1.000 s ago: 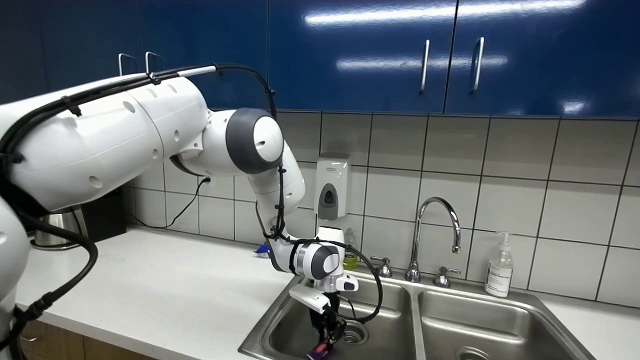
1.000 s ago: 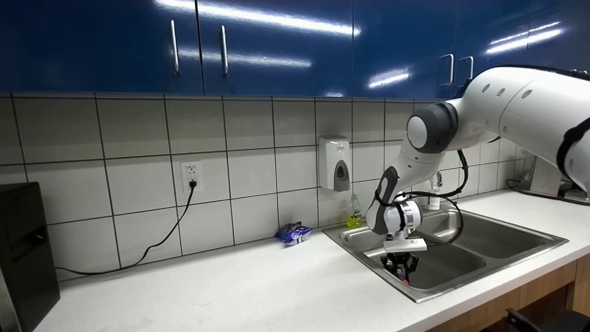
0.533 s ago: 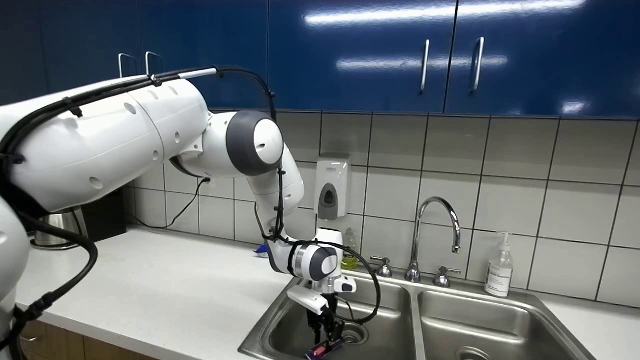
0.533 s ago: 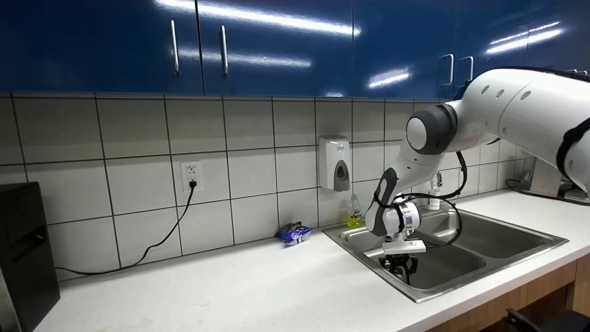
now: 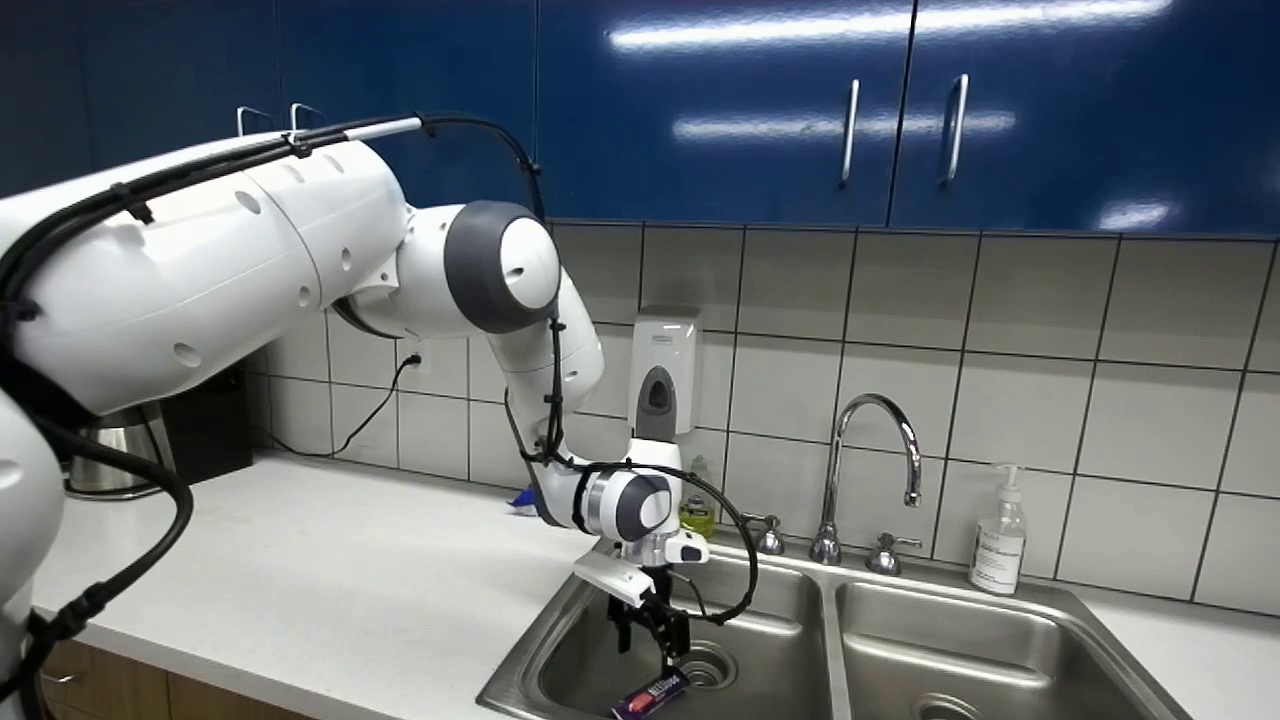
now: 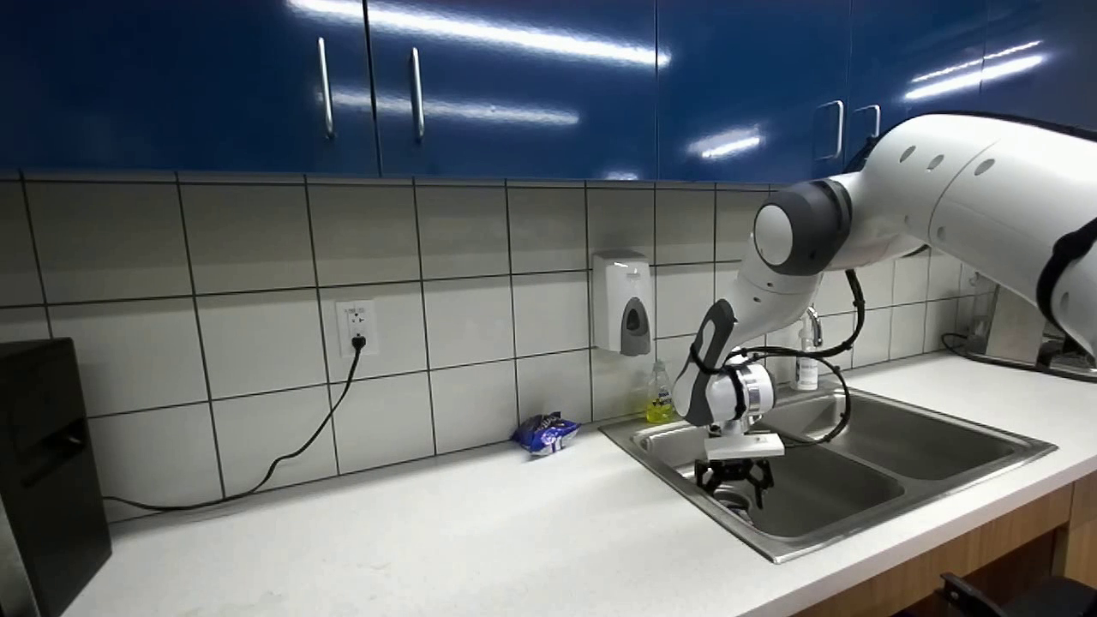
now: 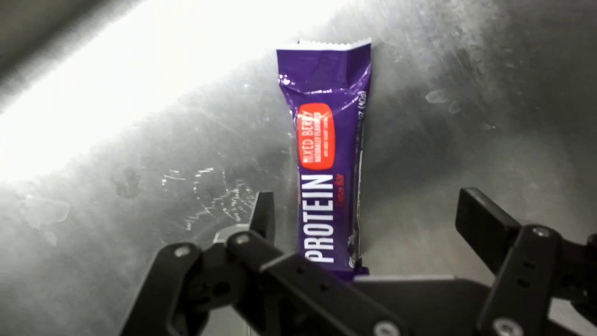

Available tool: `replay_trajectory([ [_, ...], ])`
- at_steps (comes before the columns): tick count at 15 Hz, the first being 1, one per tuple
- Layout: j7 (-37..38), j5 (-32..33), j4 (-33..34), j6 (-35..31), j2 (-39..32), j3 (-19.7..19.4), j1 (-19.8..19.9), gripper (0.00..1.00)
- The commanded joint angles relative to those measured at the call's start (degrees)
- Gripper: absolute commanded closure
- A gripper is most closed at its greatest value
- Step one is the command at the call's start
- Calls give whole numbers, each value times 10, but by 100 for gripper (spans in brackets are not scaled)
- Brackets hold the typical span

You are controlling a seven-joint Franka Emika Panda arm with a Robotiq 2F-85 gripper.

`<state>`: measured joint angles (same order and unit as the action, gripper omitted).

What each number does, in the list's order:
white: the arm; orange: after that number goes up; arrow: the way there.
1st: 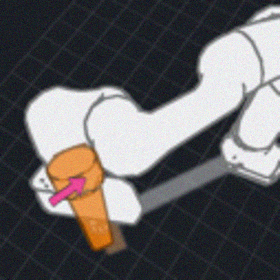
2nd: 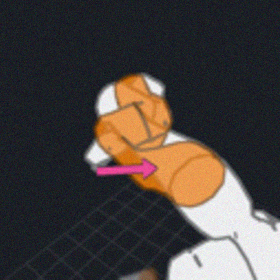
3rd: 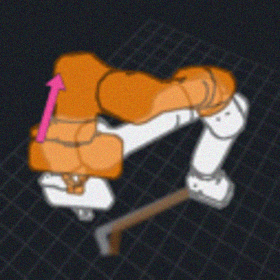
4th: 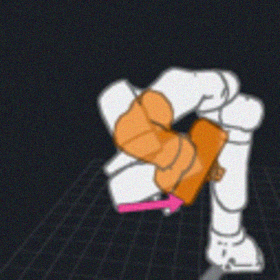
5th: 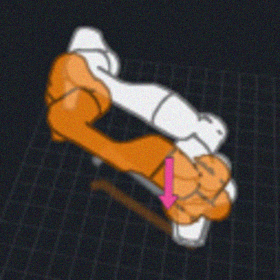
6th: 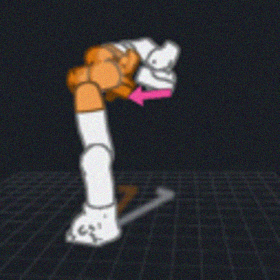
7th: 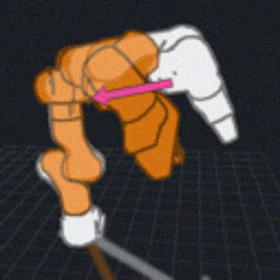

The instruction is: Put the purple snack in the sink.

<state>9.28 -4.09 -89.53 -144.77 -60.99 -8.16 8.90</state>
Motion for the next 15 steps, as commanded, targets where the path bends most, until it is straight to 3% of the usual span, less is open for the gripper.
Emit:
replay_trajectory([
  [1,-10,5,-80,6,80,-4,-8,0],
  [11,-5,53,-342,-22,346,-44,-41,0],
  [15,-6,105,-396,-17,426,-43,-56,0],
])
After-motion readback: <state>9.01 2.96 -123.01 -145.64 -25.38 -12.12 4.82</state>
